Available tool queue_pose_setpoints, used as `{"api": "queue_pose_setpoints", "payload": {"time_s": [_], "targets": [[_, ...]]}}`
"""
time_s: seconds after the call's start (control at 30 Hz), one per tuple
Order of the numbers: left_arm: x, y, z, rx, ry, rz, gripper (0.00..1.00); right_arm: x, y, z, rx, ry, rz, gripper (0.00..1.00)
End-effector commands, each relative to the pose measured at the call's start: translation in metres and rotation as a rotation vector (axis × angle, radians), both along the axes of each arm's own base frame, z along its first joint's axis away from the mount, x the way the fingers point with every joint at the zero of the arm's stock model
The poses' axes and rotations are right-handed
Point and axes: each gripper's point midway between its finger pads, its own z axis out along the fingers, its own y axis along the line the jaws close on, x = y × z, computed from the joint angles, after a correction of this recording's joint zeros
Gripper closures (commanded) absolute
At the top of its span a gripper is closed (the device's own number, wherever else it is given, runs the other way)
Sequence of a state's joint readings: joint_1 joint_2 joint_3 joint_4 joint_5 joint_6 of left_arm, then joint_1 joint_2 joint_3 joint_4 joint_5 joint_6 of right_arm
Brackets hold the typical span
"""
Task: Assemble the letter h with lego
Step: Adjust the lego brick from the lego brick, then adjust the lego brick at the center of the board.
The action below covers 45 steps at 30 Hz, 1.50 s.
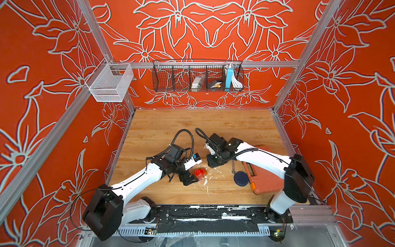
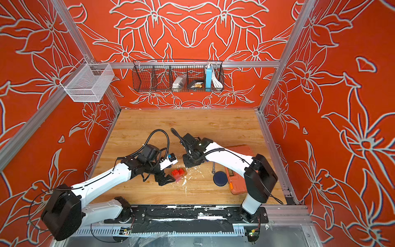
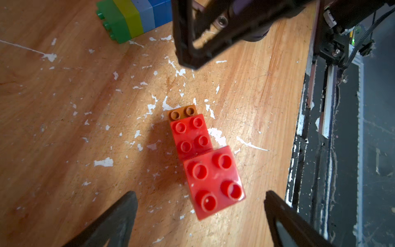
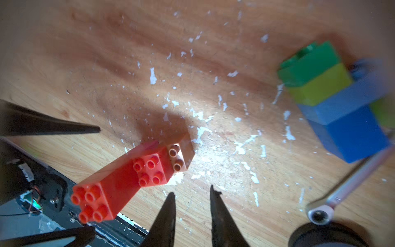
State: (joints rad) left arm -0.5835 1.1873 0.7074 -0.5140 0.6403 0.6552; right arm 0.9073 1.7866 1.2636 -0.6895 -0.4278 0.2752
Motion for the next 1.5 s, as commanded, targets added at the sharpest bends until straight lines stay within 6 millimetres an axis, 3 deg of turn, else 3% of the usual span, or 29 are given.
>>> {"api": "queue_pose_setpoints", "payload": {"time_s": [0.0,0.47,0.77,0.93,1.2,1.47], "targets": [[-0.002,-0.005,0.012,-0.070,-0.024,-0.031,0.30,0.000,-0.012,-0.032,-0.124,0.008,-0.012,0.81],[0.027,0.010,0.022,-0.124,-0.002,0.127,0.29,-0.002,-0.021,-0.037,-0.256,0.048,-0.038,0.80],[0.026,0.018,0.019,-0.129,-0.043,0.136,0.29,-0.002,-0.045,-0.063,-0.427,-0.017,-0.050,0.82],[0.028,0.021,0.020,-0.135,-0.056,0.149,0.28,-0.002,-0.053,-0.068,-0.498,-0.041,-0.086,0.83],[0.027,0.022,0.029,-0.138,-0.008,0.182,0.18,-0.003,-0.047,-0.068,-0.469,-0.043,-0.159,0.83],[0.030,0.027,0.023,-0.104,-0.021,0.215,0.11,0.005,-0.022,-0.038,-0.332,-0.047,-0.244,0.78]]}}
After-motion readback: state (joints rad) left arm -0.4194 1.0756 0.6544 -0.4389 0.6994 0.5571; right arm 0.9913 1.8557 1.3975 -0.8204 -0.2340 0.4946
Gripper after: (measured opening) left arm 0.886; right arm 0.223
